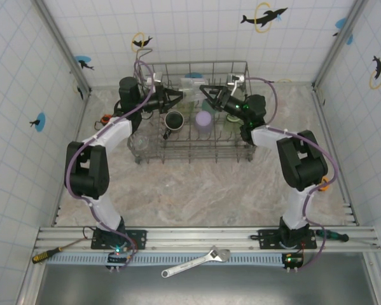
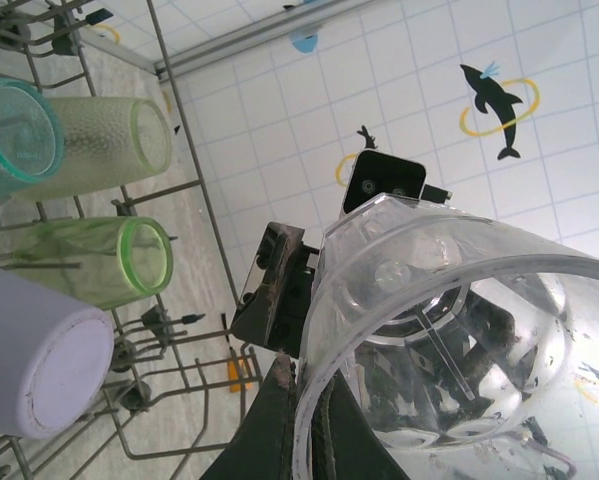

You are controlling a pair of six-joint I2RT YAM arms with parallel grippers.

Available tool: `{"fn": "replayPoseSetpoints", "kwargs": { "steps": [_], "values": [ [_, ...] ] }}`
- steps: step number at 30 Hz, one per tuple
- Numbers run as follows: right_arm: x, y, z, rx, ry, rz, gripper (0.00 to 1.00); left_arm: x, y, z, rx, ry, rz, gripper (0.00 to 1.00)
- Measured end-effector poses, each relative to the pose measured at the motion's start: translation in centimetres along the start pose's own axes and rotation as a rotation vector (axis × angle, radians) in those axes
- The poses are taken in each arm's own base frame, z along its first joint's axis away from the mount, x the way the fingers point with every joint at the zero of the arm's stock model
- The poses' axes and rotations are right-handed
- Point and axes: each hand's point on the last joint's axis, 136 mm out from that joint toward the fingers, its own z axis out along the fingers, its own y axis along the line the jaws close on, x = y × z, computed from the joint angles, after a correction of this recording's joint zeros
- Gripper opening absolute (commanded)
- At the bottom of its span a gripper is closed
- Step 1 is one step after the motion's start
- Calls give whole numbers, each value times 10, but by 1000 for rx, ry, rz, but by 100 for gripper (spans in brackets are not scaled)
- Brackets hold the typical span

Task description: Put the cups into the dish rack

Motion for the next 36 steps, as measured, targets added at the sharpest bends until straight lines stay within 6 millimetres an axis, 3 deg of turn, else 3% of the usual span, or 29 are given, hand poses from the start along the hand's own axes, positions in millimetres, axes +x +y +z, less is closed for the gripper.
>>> {"fn": "replayPoseSetpoints", "kwargs": {
  "steps": [3, 7, 12, 13, 15, 21, 30, 32, 36],
  "values": [
    [0, 0, 0, -6, 0, 10, 79, 1, 4, 1, -3, 4, -7, 0],
    [0, 2, 0, -21, -3, 39, 58, 2, 5, 3, -2, 8, -8, 0],
    [-1, 6, -1, -38, -4, 49, 43, 3, 4, 3, 5, 11, 1, 15],
    [-1, 6, -1, -38, -4, 47, 40, 3, 4, 3, 5, 11, -3, 22],
    [-1, 6, -1, -38, -4, 41, 38, 4, 4, 4, 4, 13, -17, 37],
    [-7, 0, -4, -16, -19, 18, 34, 2, 2, 5, 4, 11, -23, 50],
    [-21, -10, -11, 106, -43, -74, 33, -11, 1, -2, -10, -40, -40, 82],
    [-23, -6, -12, 127, -44, -109, 33, -15, -4, -5, -12, -61, -33, 94],
    [-28, -1, -12, 161, -44, -167, 33, -28, -25, -18, -16, -117, 8, 97]
  ]
}}
